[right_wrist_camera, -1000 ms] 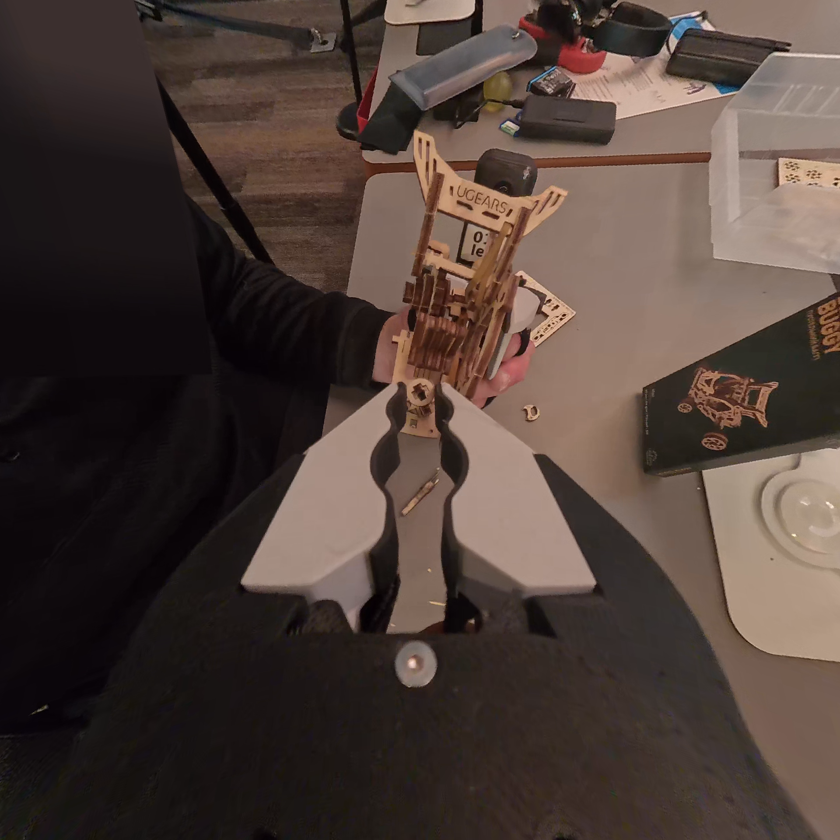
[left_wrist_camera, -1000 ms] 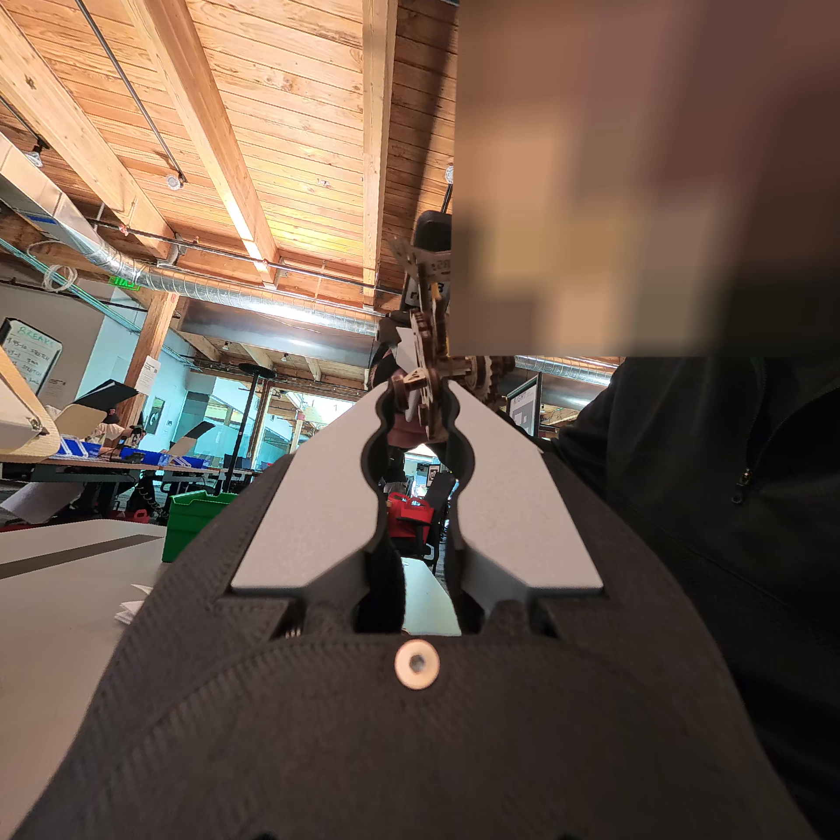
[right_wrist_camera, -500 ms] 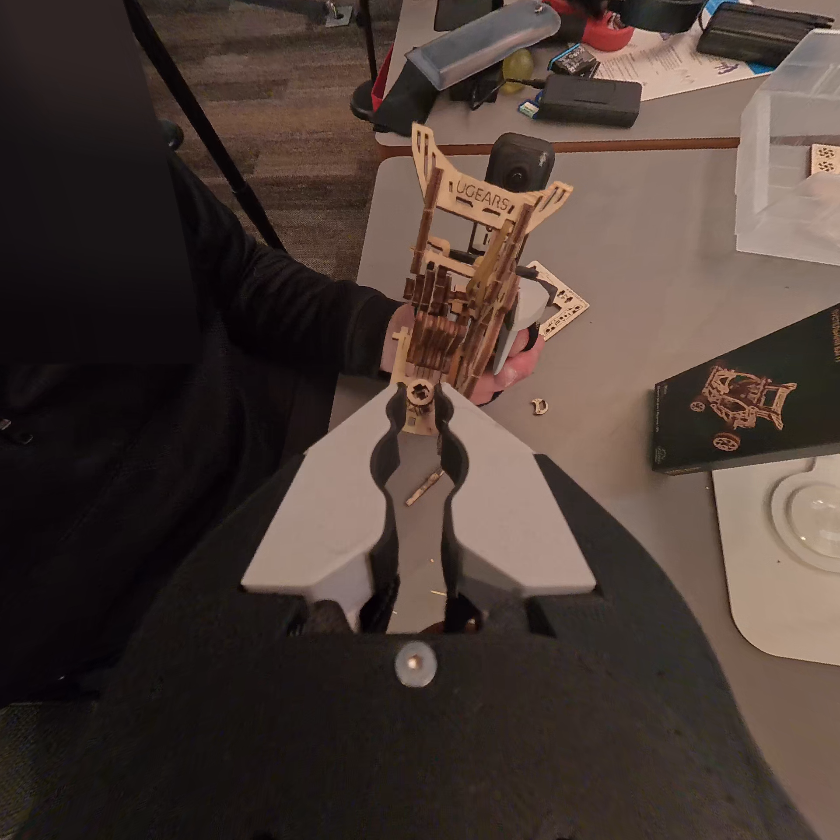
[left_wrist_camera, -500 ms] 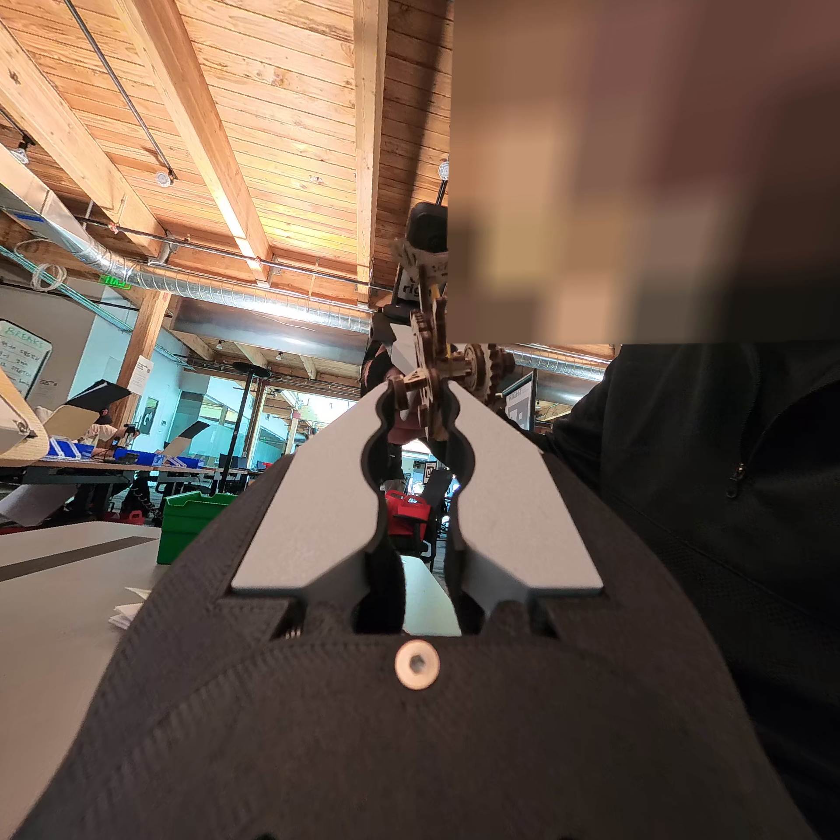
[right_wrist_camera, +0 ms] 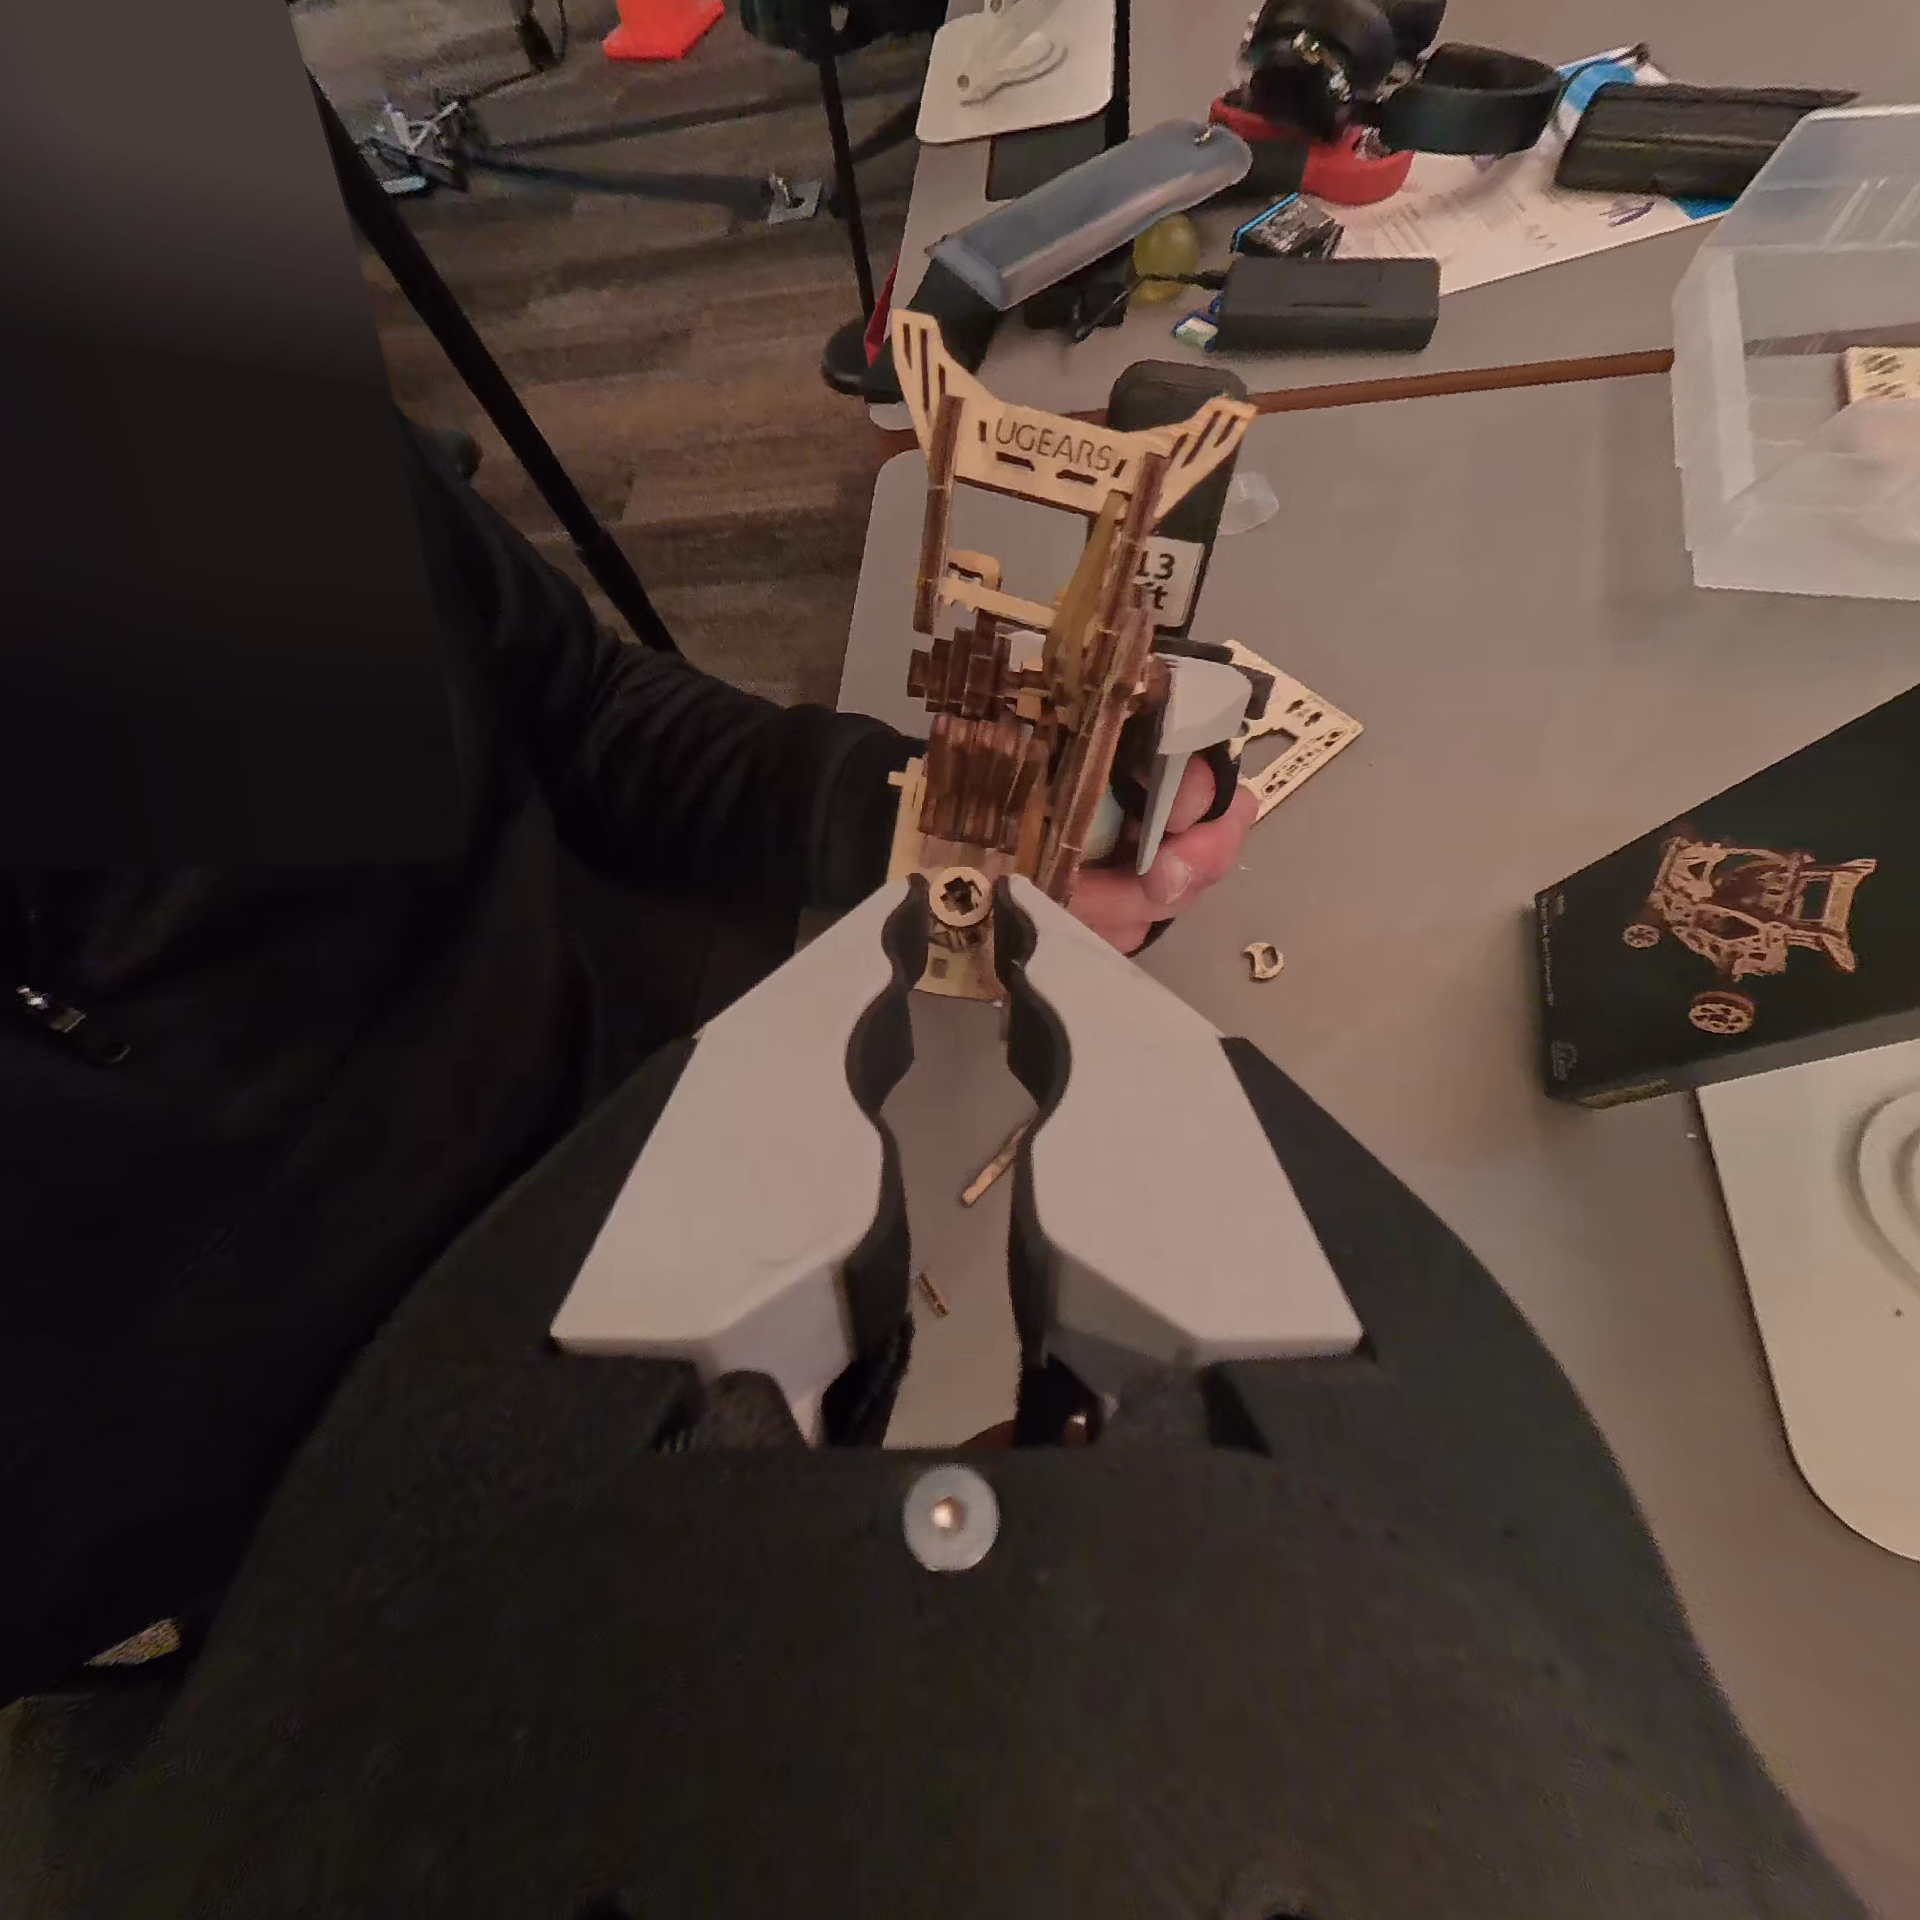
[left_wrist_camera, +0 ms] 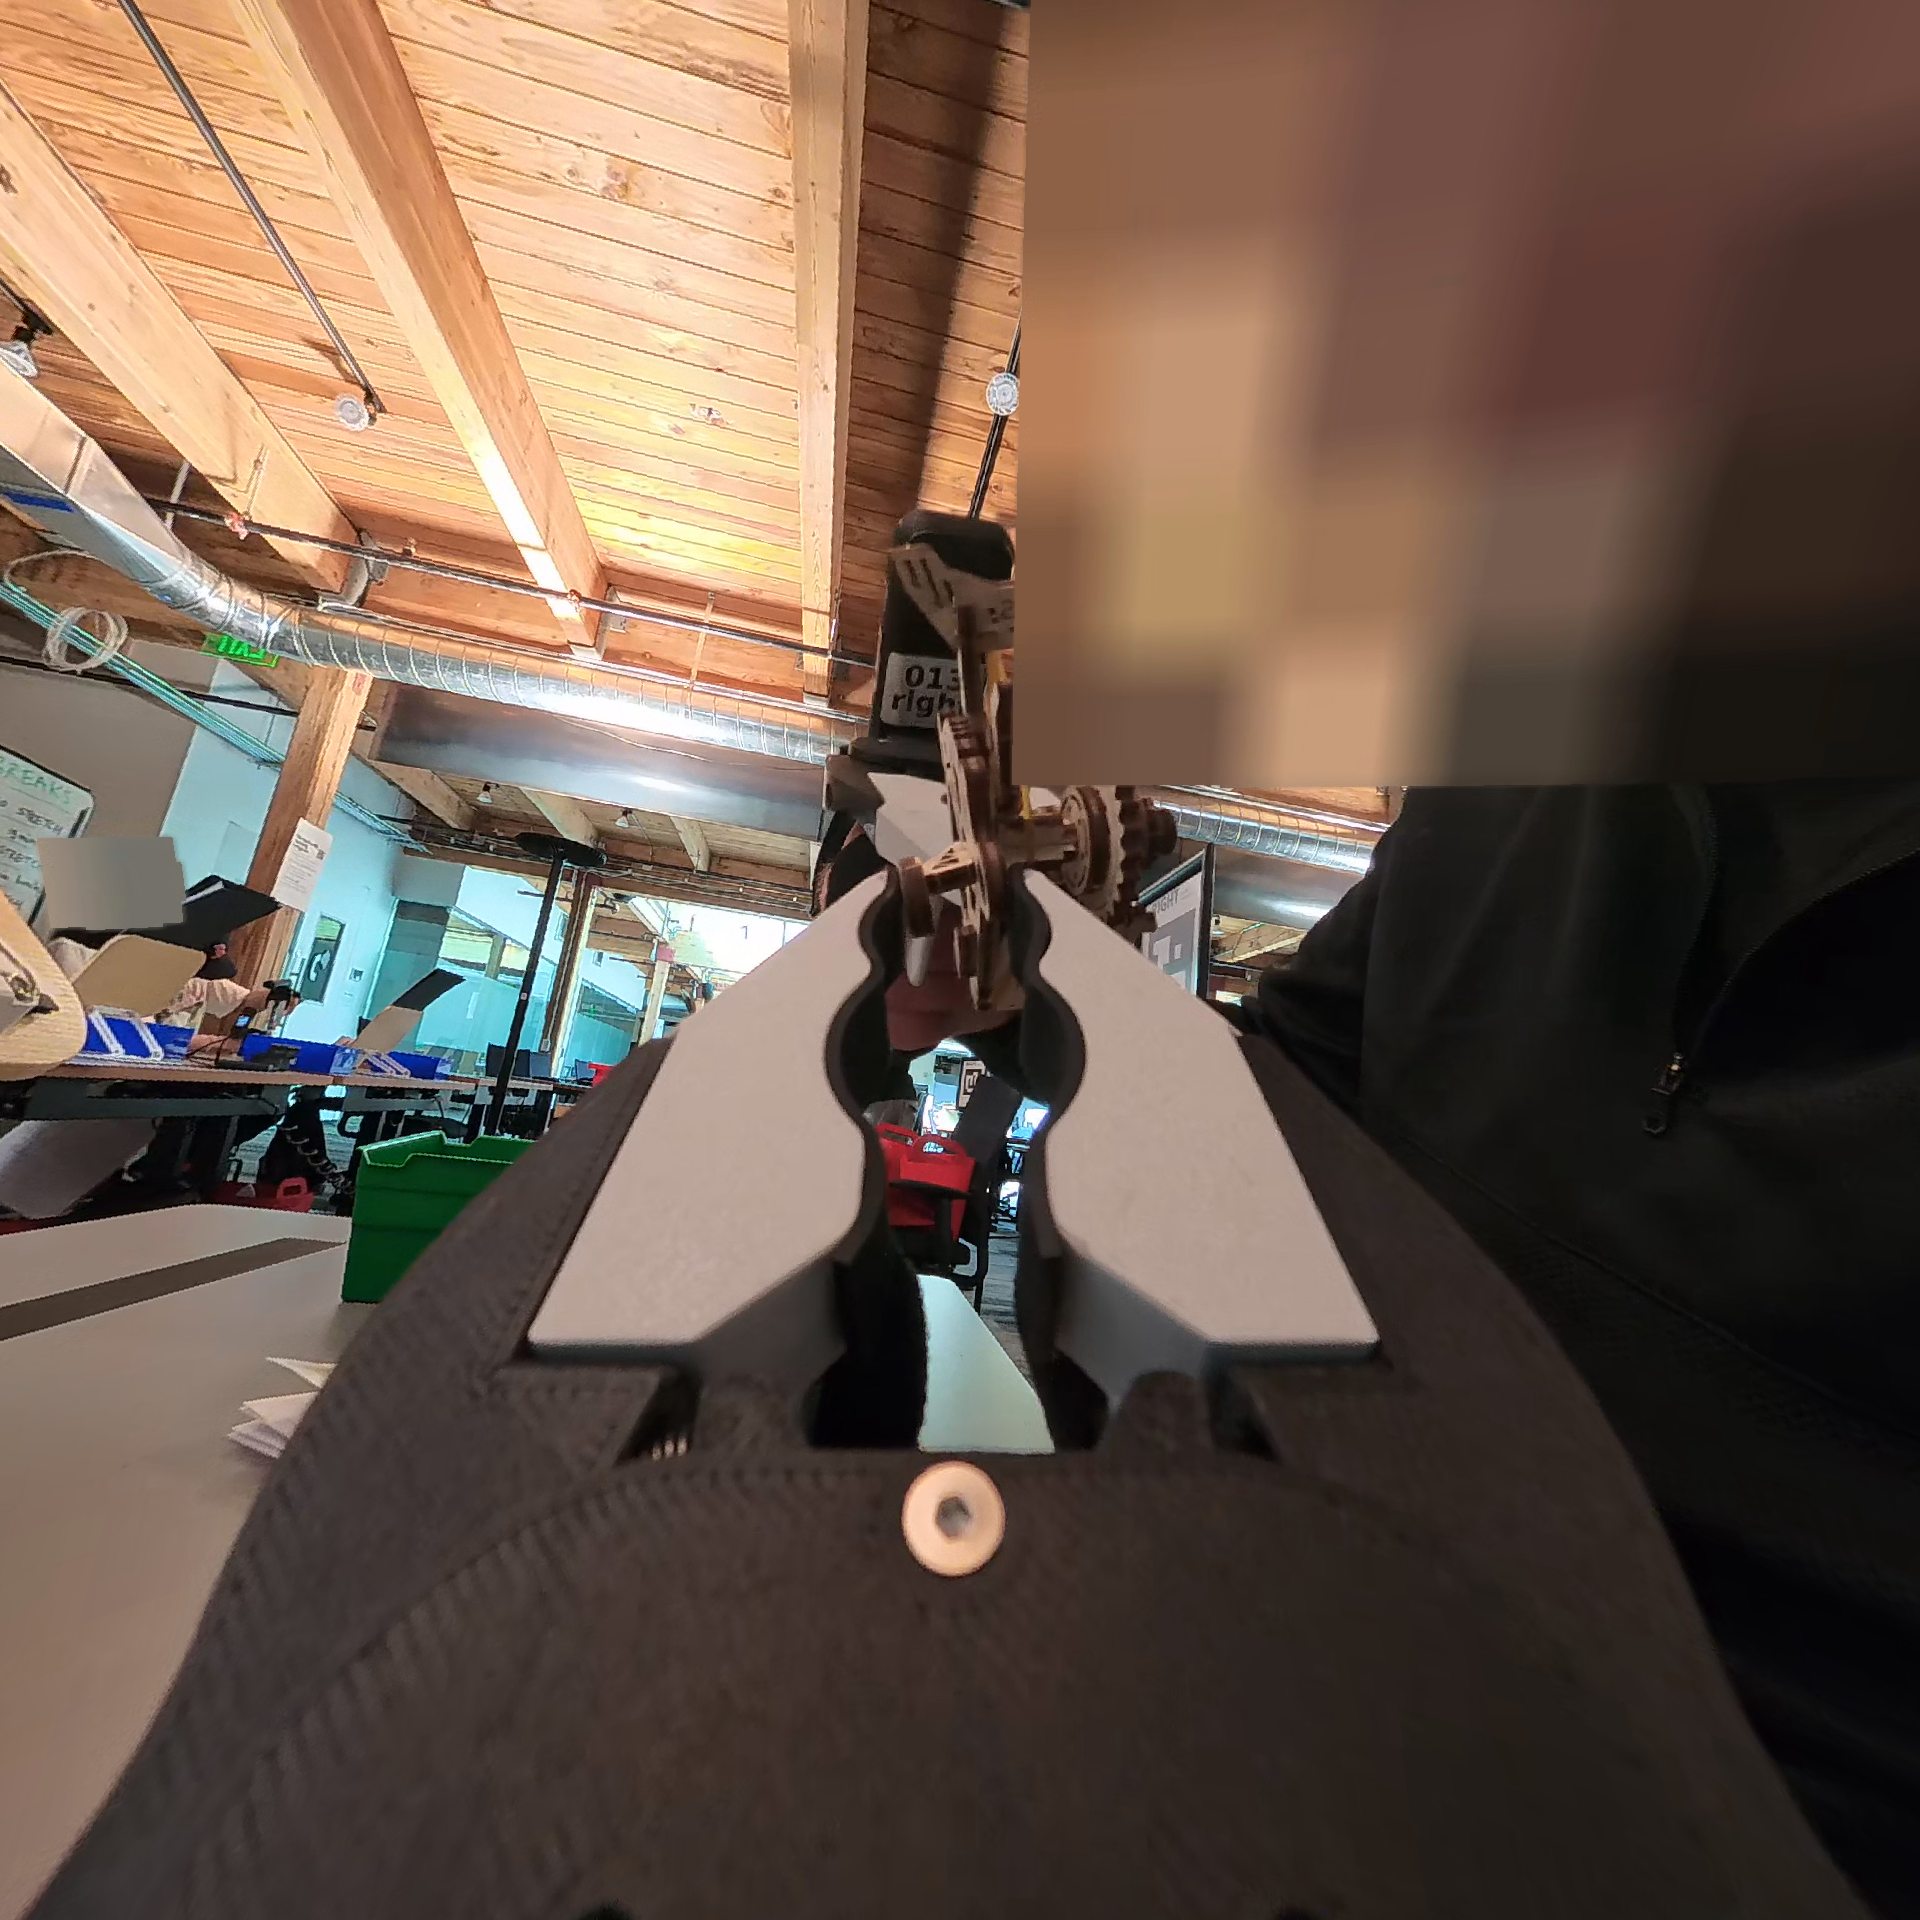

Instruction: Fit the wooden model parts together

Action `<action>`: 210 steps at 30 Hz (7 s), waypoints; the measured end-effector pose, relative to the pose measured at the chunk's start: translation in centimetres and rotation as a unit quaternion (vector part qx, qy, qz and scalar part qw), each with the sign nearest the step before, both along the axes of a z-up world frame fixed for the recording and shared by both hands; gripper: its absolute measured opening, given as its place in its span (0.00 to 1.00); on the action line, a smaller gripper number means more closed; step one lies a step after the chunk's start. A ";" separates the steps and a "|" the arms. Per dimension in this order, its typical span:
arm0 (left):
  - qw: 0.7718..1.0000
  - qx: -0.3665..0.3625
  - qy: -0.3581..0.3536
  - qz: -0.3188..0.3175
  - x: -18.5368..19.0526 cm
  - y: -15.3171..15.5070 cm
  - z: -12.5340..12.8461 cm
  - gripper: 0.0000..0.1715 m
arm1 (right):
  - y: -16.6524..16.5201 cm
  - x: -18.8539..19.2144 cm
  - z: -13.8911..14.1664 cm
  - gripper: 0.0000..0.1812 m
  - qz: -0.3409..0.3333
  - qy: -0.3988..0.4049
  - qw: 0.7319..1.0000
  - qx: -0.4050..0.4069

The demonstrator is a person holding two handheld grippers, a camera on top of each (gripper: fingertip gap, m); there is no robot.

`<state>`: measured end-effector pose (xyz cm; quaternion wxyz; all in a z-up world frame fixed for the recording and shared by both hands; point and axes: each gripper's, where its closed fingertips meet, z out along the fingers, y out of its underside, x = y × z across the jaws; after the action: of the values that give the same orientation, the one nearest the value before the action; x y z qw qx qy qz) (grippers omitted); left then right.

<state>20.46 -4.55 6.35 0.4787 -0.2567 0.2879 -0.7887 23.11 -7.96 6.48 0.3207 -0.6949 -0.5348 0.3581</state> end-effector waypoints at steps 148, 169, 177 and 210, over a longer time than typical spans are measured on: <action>1.000 0.013 -0.004 -0.009 0.2 -0.8 0.2 0.10 | -1.1 0.2 0.1 0.03 -0.215 0.006 0.951 0.221; 1.000 0.022 0.001 -0.009 0.4 -1.1 0.2 0.10 | -1.3 0.5 -0.4 0.04 -0.219 -0.057 0.945 0.235; 1.000 0.023 0.001 -0.011 0.4 -1.2 0.2 0.10 | -1.7 0.2 0.4 0.07 -0.208 -0.044 0.944 0.251; 1.000 0.009 -0.009 -0.020 0.5 -1.2 0.3 0.10 | -1.6 1.2 -1.7 0.31 -0.217 0.051 0.970 0.100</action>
<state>20.91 -5.71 6.60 0.4680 -0.2392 0.2958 -0.7977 24.33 -9.54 4.80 0.4856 -0.7393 -0.3876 0.2595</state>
